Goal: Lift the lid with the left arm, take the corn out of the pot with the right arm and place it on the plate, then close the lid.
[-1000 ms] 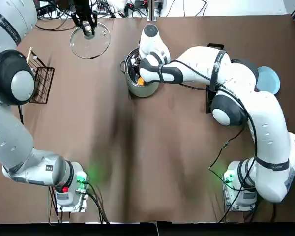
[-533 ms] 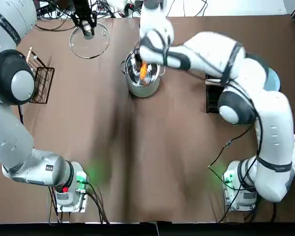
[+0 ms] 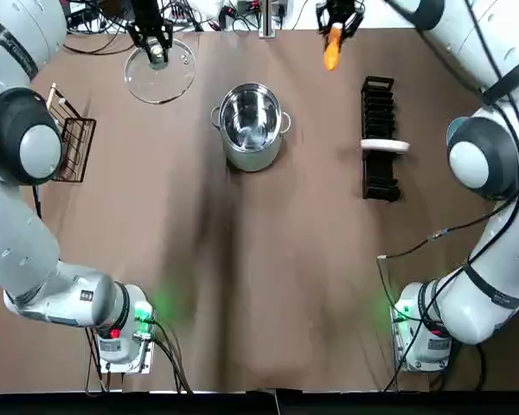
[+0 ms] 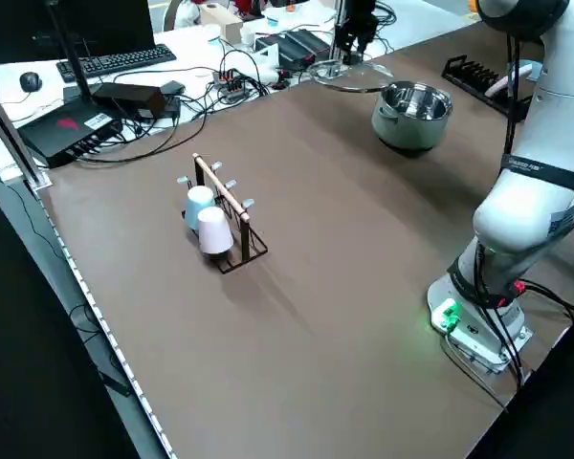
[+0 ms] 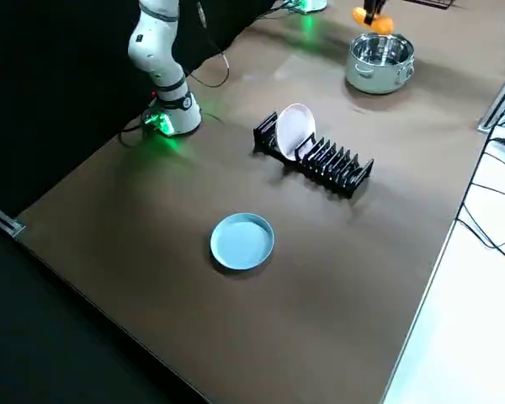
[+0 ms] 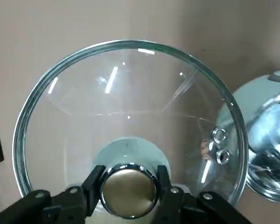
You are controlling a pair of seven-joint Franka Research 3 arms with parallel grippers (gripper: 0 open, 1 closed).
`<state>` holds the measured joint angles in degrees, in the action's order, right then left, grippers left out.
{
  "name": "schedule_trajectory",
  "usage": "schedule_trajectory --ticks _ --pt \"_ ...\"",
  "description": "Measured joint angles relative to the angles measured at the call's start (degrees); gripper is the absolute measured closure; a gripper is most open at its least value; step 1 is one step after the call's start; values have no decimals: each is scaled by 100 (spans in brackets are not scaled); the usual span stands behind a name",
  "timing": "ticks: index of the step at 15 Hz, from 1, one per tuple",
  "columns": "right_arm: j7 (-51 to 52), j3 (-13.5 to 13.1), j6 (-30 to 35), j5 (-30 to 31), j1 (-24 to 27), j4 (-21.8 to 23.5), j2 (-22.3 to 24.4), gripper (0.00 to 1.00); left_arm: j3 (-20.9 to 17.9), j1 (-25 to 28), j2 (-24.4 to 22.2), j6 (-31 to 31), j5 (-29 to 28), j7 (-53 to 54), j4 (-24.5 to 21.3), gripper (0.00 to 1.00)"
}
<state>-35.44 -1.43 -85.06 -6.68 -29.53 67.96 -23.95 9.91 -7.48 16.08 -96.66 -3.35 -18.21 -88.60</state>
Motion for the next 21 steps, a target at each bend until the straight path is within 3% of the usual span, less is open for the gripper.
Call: schedule_trajectory --ticks 4,6,10,16,21 --pt "1095 -3 -22 -1 839 102 -36 63 131 -623 28 -59 25 -756 -4 49" --pt "1716 -9 -51 -2 1513 161 -54 63 155 -1451 202 -518 24 -1709 -19 49" --pt "2984 -21 -57 1 2461 525 -72 63 142 -2246 634 -1463 19 -2660 -34 49" --pt "4034 -28 -59 321 3589 1068 29 63 108 -2251 977 -1750 19 -2767 -33 49" --pt "5027 -34 -710 456 4347 1918 392 63 122 -2322 1086 -1897 19 -2770 -33 49"
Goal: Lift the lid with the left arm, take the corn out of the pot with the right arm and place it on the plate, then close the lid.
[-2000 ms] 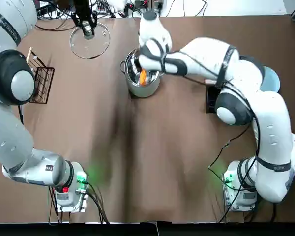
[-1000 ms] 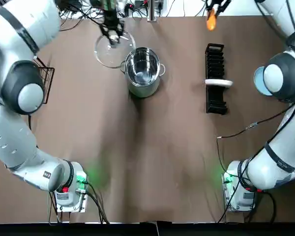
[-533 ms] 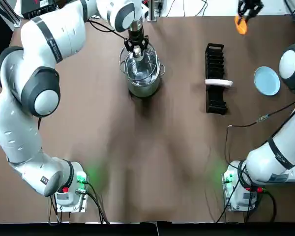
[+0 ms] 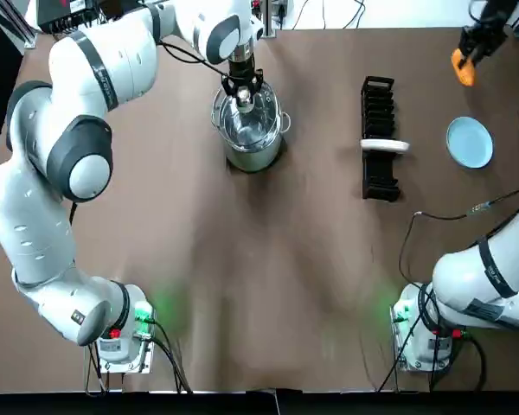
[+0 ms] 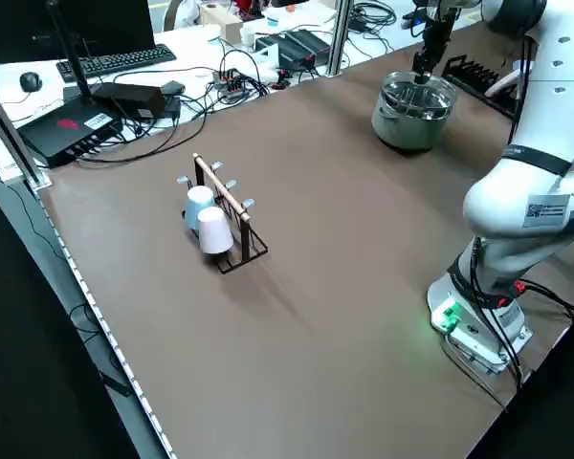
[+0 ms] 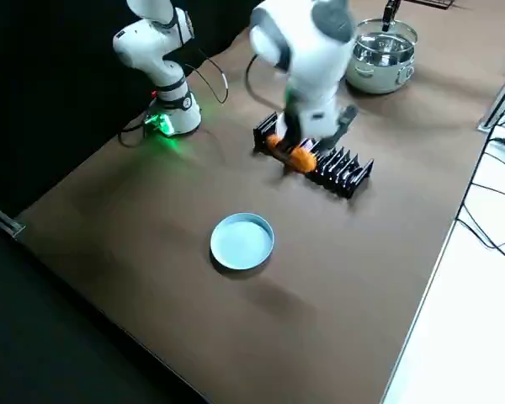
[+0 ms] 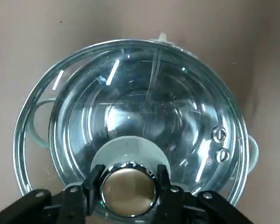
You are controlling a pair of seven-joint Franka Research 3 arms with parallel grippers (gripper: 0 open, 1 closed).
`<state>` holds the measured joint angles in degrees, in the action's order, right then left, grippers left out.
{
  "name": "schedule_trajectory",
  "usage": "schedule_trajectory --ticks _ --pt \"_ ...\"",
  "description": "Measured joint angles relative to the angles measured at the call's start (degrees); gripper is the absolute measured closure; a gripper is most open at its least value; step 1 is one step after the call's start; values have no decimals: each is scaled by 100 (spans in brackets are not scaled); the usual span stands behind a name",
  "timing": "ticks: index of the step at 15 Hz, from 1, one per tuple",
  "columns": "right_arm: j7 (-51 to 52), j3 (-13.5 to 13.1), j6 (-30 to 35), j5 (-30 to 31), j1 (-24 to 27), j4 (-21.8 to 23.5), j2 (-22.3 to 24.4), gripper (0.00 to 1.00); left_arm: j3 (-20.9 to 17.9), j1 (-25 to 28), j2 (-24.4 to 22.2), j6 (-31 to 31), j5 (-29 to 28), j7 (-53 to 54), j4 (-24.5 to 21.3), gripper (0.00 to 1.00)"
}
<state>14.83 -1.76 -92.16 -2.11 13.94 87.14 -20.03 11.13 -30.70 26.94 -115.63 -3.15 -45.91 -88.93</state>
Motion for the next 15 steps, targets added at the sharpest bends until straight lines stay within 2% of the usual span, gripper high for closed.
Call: schedule_trajectory --ticks 7,11,15 --pt "1875 -11 -1664 6 1463 1159 0 63 2 -10 144 -249 0 -190 -1 49" --pt "1935 1 -2797 25 1530 1777 -227 63 2 -73 205 -360 0 -239 -1 49" --pt "1935 0 -3496 29 1556 1920 -745 63 -11 -77 314 -450 0 -242 -1 49"
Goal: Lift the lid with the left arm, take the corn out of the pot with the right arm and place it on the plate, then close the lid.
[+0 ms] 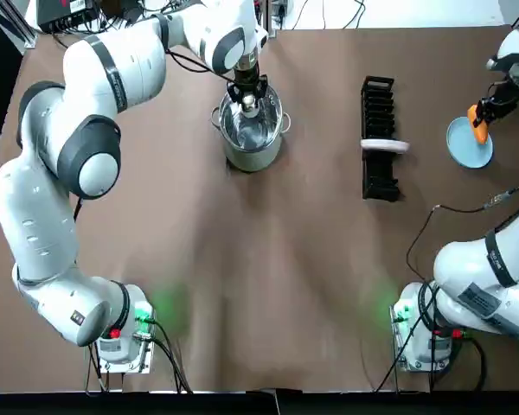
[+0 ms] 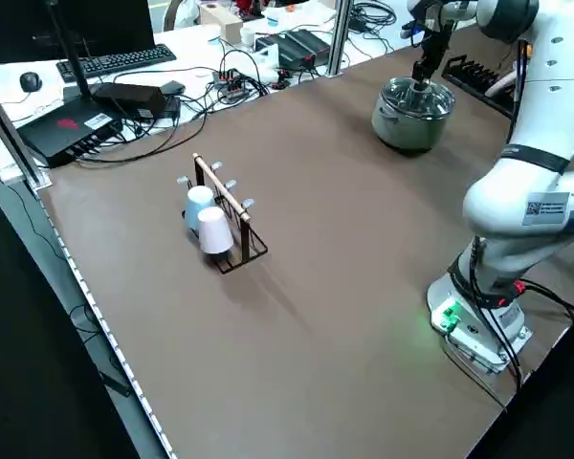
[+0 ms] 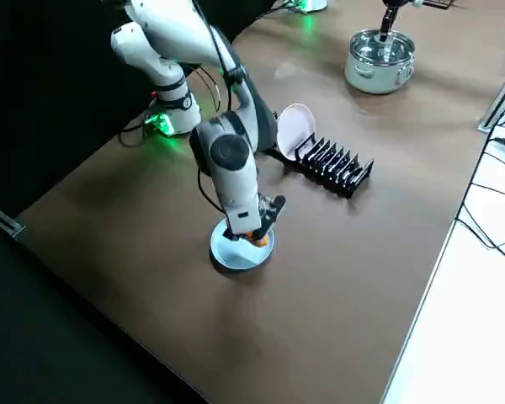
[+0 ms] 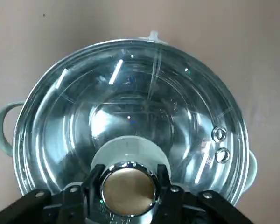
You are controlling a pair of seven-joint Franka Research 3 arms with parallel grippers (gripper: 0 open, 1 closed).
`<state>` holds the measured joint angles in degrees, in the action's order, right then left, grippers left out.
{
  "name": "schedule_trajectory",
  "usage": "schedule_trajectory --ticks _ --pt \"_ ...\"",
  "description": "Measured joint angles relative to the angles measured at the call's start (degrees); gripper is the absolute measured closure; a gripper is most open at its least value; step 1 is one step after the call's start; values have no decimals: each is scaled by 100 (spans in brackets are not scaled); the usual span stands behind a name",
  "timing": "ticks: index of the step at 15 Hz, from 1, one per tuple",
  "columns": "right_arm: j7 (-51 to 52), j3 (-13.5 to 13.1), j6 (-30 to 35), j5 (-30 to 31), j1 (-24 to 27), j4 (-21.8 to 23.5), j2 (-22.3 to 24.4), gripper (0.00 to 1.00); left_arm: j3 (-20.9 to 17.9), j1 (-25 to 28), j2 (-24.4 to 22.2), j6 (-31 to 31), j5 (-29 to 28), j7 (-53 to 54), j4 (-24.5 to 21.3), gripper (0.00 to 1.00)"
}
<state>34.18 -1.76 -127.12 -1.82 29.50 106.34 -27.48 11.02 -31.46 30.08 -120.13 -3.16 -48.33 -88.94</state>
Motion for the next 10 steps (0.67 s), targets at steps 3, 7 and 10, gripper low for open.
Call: schedule_trajectory --ticks 3,7,10 --pt "0 -2 -280 1 54 0 -313 63 -1 -2 45 -65 0 -5 0 49" --pt "3 0 -308 3 82 -2 -468 63 -1 -2 46 -66 -1 -5 0 49" --pt "46 0 -301 4 82 -9 -473 58 -1 -2 45 -67 -5 -4 0 49"
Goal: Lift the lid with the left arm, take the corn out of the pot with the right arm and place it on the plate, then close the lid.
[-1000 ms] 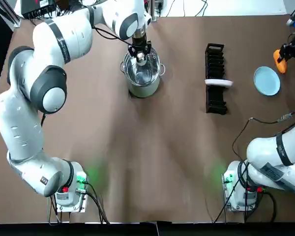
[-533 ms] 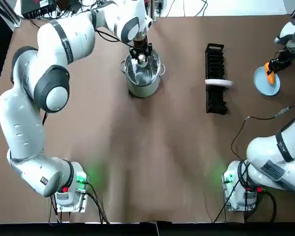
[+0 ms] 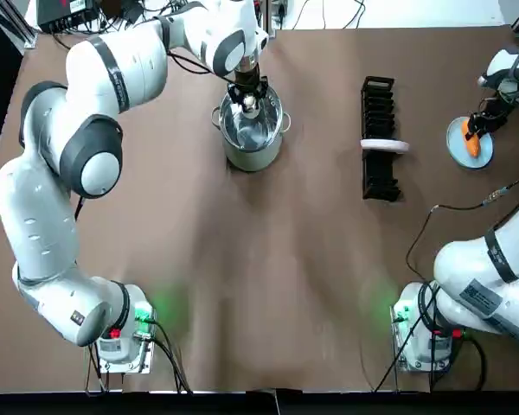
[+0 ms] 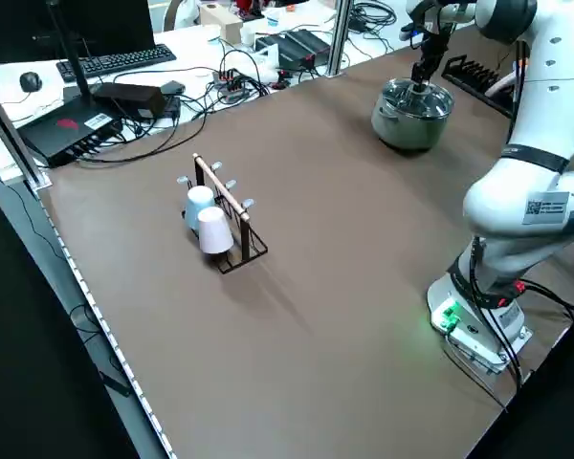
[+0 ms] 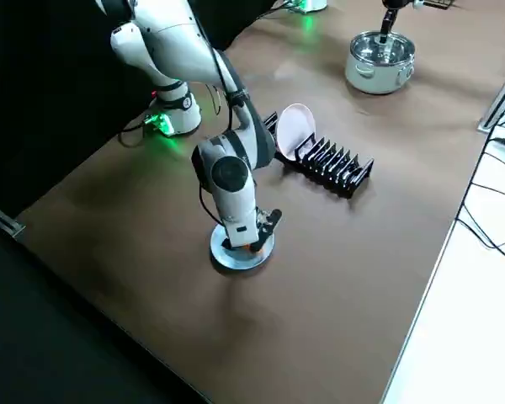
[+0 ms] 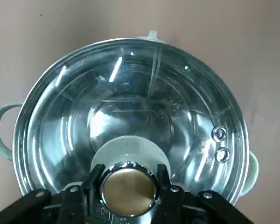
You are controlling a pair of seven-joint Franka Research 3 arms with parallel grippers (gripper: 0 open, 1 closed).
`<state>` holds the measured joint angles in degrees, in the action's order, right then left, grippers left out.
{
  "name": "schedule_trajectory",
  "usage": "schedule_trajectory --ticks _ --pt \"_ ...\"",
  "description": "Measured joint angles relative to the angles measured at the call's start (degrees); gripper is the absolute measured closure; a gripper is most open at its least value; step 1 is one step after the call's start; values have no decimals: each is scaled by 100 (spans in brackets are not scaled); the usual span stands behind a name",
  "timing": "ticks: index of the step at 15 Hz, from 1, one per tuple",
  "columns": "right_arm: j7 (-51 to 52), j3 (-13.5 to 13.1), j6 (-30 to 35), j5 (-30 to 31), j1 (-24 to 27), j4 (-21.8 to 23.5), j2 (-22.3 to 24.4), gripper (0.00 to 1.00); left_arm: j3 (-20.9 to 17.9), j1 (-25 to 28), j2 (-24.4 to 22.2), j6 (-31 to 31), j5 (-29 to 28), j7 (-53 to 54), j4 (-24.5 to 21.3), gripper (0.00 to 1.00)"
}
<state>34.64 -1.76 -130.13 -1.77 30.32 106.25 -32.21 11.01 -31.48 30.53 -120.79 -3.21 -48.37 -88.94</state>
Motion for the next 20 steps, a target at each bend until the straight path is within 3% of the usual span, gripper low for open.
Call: schedule_trajectory --ticks 4,5,6,10,13,20 --pt "104 7 54 2 4 -47 13 23 0 1 -1 0 -2 0 0 49" --pt "109 21 171 3 1 -106 33 15 0 2 -1 0 -2 0 0 49" --pt "120 67 646 5 -16 -394 127 0 0 2 -1 0 -2 0 0 49" --pt "72 178 2501 -8 -322 -1277 652 0 0 2 -1 1 -4 1 1 49" --pt "-242 222 3509 -21 -694 -1523 1162 0 0 2 -1 2 -9 3 -1 49" --pt "-2006 338 4463 -152 -2156 -1534 2203 0 -2 3 -1 74 -39 18 2 49"
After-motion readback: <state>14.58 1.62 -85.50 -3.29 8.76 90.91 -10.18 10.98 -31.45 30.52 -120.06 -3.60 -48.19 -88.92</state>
